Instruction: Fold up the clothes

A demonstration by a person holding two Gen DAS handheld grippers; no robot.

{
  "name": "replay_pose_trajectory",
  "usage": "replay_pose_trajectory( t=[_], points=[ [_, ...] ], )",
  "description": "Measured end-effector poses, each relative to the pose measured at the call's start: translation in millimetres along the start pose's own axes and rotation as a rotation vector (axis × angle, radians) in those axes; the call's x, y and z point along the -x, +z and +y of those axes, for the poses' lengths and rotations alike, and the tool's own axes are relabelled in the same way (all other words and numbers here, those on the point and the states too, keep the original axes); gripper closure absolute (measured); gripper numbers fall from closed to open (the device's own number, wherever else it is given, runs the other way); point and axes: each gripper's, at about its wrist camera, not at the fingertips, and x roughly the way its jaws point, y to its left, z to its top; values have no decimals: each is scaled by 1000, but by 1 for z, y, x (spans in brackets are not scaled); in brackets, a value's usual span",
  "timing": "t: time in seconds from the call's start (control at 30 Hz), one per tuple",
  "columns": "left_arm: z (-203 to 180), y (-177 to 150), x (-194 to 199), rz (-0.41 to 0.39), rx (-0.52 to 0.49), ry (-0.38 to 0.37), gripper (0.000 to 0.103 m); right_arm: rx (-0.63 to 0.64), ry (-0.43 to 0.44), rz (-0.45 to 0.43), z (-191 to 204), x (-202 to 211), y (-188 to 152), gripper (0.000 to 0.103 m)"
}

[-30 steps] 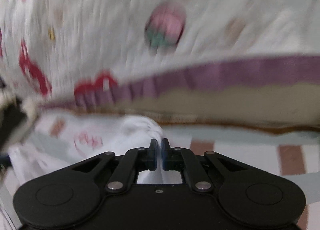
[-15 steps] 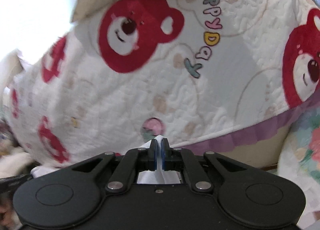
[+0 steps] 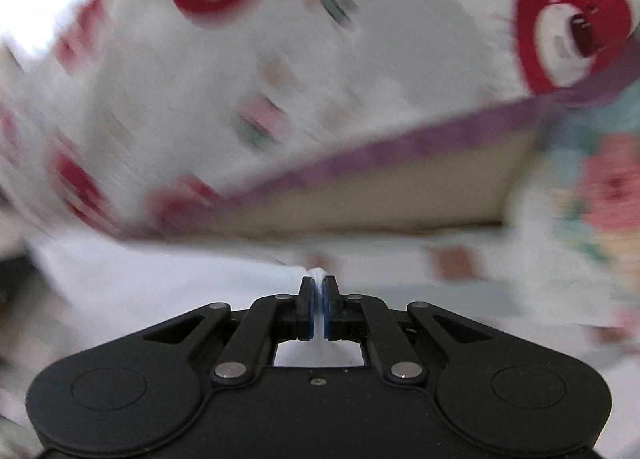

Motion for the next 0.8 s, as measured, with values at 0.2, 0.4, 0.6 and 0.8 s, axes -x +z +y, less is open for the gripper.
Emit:
replay_pose_trajectory(
  t=[0.2,0.4,0.6,0.8],
  points=[
    [-28,-49,-4,130,-87,-148,62,-15,-163,148,-4,-40,-18,90],
    [-82,-90,-7,278,-202,-415,52,54,-32,141,22,-48,-15,68],
    [-119,-121,-9,309,-343,-383,87,20,190,163,49,-51,-7,62],
    [-125,-112,19,235,-386,-414,103,-56,315,227,65,-86,-8,62]
  ],
)
